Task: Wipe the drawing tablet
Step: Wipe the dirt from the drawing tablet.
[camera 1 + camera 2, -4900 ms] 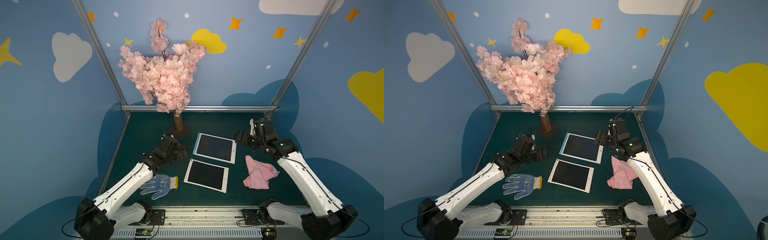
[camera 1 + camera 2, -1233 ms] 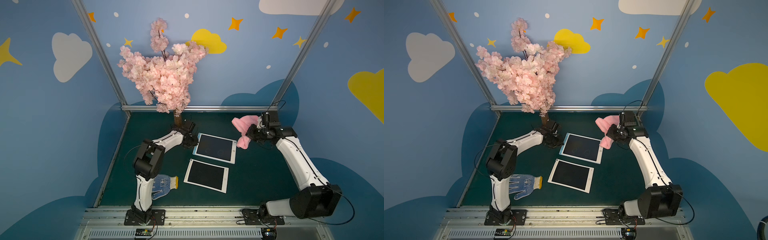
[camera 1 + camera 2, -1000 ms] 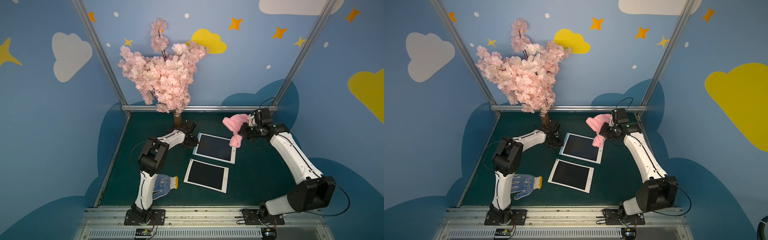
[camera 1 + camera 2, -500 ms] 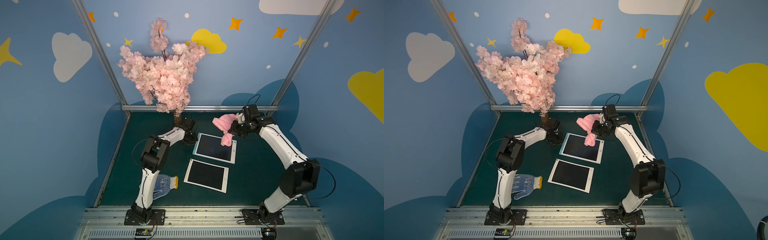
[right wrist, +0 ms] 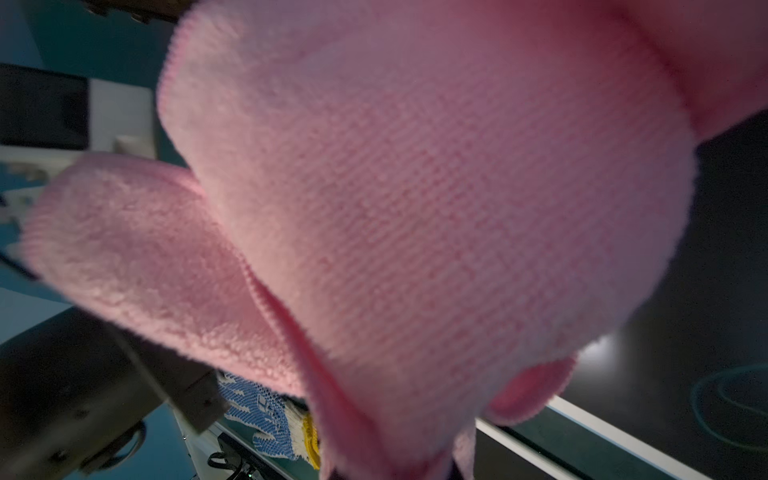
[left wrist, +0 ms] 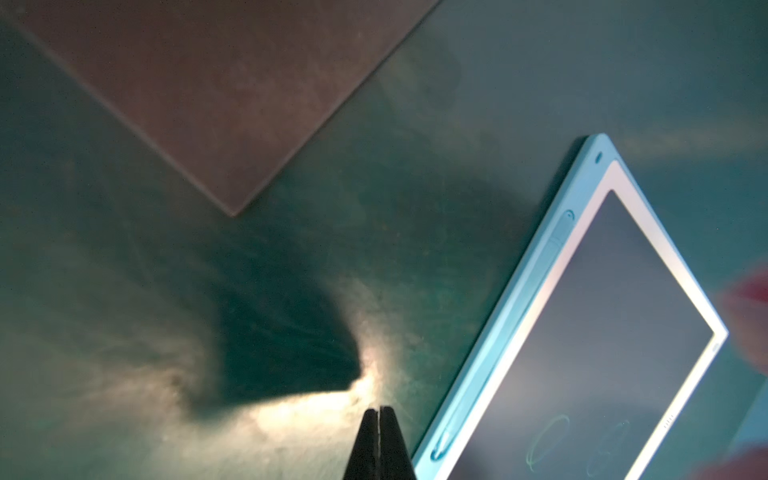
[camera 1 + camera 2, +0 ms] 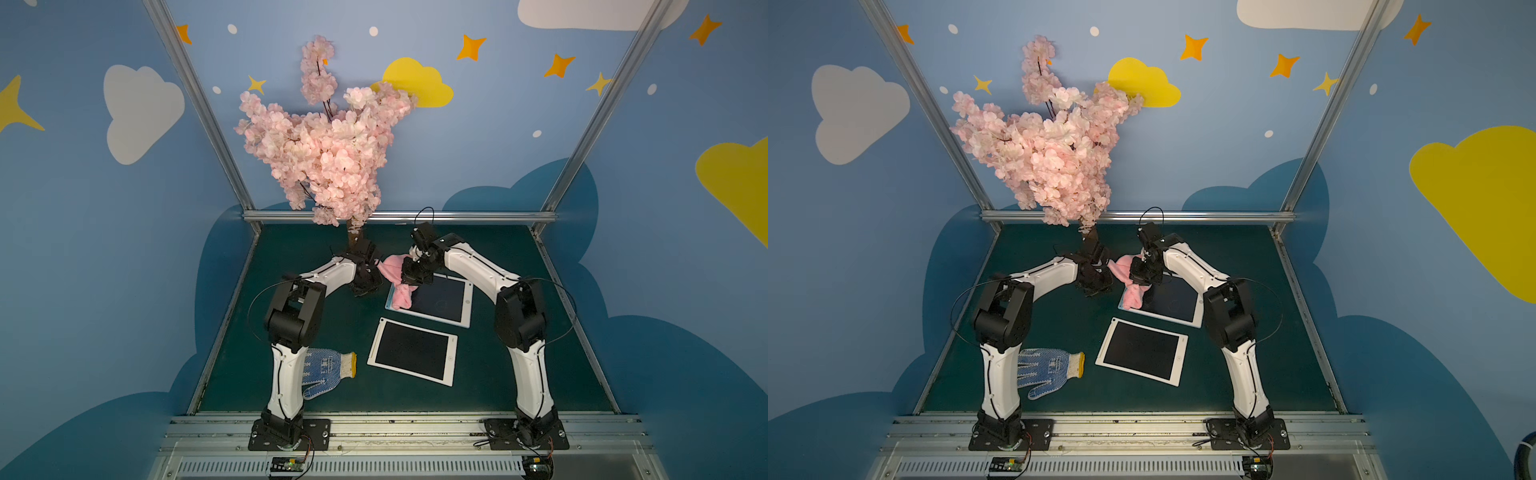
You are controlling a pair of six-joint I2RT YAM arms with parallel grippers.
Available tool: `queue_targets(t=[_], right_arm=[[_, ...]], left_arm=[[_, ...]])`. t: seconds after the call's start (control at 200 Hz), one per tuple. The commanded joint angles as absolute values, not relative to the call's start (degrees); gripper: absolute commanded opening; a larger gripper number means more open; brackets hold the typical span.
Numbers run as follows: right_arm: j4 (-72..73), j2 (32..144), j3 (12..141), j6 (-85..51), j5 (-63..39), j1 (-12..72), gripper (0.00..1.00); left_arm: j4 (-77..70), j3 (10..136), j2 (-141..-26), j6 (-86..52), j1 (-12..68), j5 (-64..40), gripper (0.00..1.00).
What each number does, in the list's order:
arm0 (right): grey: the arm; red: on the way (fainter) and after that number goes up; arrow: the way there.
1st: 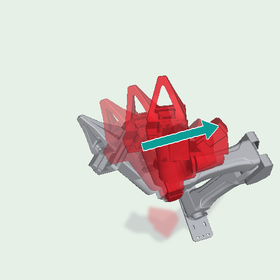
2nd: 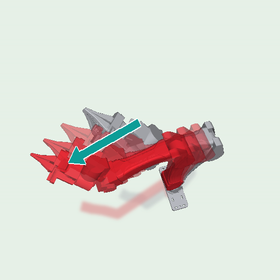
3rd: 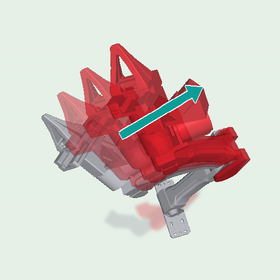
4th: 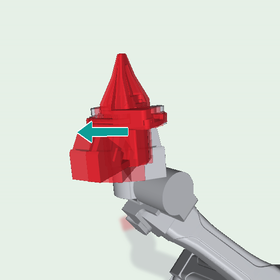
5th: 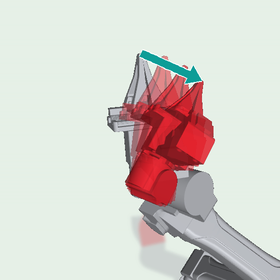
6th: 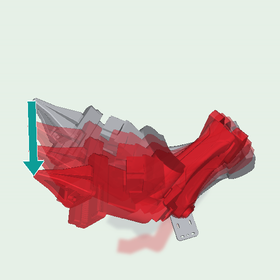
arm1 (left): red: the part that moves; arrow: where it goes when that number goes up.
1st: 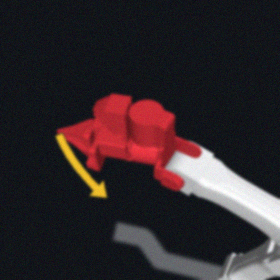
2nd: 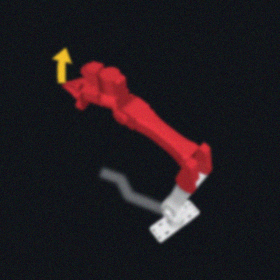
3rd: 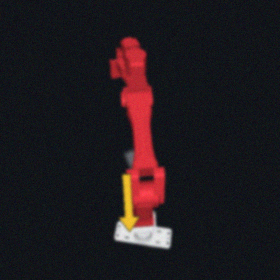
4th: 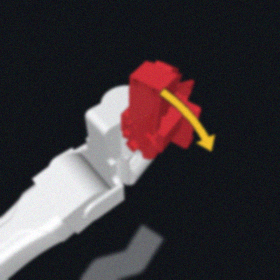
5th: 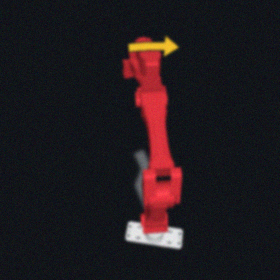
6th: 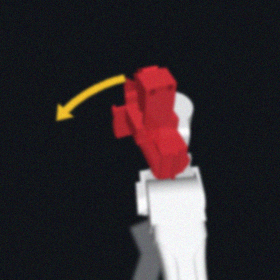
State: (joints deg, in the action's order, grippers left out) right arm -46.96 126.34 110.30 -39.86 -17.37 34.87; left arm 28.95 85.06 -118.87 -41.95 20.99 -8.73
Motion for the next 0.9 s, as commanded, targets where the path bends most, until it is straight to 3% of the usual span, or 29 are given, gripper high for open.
queue_targets(t=[0.0, 0.42, 0.896], right_arm=[[-48.4, 128.2, 112.8, -42.9, -17.5, 35.7, 0.00], [-50.4, 136.1, 118.4, -42.6, -19.8, 39.1, 0.00], [-49.9, 142.8, 126.9, -44.8, -20.8, 32.9, 0.00]], left_arm=[[27.4, 81.9, -115.4, -43.1, 20.3, -10.7, 0.08], [22.8, 77.6, -112.9, -44.8, 18.8, -16.7, 0.07], [19.7, 68.5, -104.4, -50.7, 21.9, -18.9, 0.07]])
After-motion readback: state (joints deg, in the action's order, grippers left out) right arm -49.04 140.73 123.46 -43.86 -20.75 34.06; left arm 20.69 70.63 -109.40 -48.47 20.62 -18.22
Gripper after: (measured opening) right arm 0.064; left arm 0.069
